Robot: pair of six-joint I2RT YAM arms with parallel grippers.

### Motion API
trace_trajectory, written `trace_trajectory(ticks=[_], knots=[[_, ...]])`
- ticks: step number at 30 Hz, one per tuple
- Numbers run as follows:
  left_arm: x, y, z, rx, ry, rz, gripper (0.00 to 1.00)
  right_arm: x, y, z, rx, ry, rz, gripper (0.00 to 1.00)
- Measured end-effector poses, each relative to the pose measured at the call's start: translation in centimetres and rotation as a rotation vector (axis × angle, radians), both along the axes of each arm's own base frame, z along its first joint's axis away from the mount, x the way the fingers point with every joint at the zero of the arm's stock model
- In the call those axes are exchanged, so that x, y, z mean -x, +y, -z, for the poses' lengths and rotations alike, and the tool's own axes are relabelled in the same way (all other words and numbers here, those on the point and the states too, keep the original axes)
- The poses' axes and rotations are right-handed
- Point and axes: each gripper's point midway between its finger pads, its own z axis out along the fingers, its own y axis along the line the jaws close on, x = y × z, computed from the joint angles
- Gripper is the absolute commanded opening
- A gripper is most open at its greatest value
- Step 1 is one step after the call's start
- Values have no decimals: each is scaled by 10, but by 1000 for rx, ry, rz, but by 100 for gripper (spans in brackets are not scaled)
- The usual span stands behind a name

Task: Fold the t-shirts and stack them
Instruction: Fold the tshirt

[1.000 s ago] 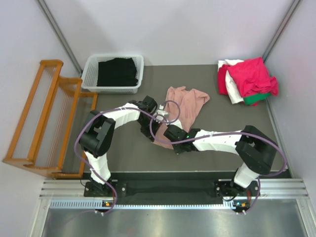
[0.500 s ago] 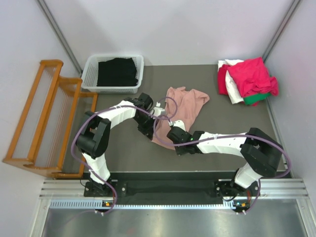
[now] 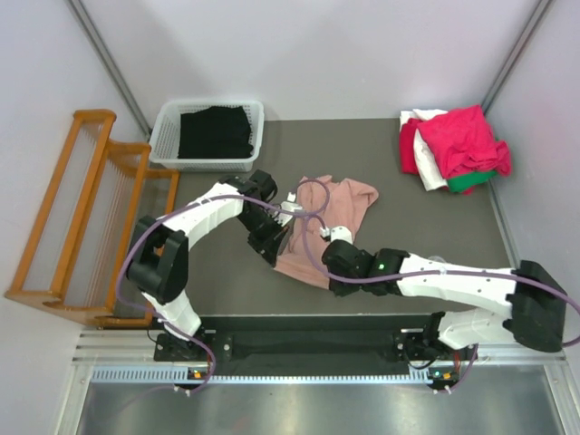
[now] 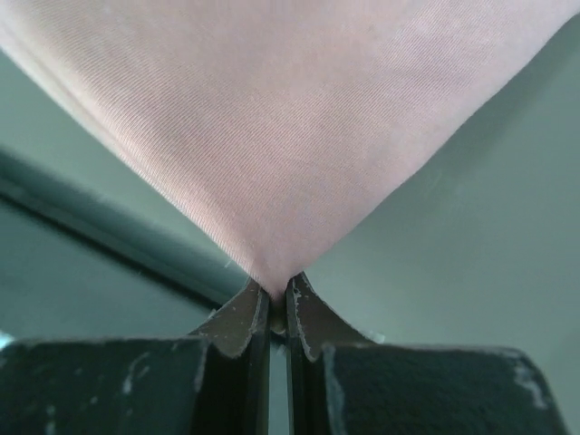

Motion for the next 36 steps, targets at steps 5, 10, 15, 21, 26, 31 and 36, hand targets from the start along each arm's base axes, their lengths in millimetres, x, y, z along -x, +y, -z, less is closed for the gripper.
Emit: trace_trajectory(ticks=[5, 10, 15, 21, 26, 31, 36], knots=[[19, 0, -24, 20, 14, 43, 0, 21, -1, -36, -86, 0, 0, 0], [20, -4, -52, 54, -33, 47, 0, 21, -6, -55, -109, -23, 37, 0], [-8, -13, -79, 71, -145, 18, 0, 2, -9, -68, -65, -91, 86, 0], [-57, -33, -87, 46, -216, -20, 0, -31, -17, -66, 9, -156, 157, 0], [-90, -48, -60, 6, -191, -47, 0, -65, -37, -68, 51, -207, 235, 0], [-110, -59, -44, -2, -185, -61, 0, -94, -51, -74, 76, -248, 277, 0], [-120, -61, -43, -7, -221, -74, 0, -112, -56, -68, 114, -257, 279, 0]])
